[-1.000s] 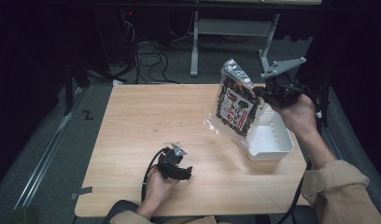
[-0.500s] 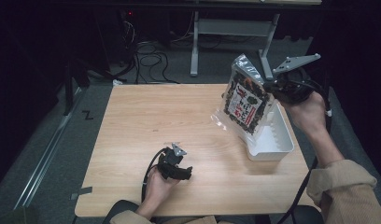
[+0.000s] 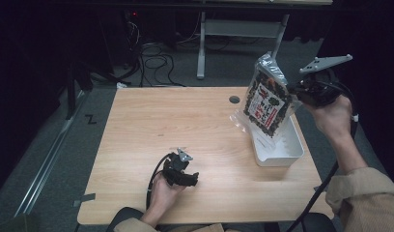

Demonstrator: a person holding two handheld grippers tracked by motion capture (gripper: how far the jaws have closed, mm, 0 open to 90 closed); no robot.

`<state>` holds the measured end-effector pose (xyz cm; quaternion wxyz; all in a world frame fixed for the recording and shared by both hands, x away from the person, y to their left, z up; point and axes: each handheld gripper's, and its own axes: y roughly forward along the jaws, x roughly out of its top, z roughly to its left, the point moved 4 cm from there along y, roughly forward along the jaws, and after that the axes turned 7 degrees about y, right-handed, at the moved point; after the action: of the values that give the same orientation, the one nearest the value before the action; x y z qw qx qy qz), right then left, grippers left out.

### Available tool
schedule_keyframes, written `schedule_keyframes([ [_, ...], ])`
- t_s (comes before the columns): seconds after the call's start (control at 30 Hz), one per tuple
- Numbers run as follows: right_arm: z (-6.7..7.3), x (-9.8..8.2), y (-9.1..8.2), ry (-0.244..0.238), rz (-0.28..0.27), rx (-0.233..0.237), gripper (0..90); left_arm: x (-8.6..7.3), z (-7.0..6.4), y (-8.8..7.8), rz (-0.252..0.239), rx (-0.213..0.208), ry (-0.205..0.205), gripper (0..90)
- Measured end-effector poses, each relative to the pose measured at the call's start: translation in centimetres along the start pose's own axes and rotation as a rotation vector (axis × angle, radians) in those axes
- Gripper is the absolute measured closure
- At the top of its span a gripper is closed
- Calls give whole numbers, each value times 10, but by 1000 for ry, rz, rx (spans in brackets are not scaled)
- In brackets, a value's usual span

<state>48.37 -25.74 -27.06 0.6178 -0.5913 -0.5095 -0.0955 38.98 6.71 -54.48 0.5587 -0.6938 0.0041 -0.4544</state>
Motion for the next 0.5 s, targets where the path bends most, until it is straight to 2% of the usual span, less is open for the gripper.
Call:
schedule_keyframes([
  [0.5, -24, -17, -11, 26, -3, -62, 900, 0, -1, 1, -1, 2, -1, 235],
])
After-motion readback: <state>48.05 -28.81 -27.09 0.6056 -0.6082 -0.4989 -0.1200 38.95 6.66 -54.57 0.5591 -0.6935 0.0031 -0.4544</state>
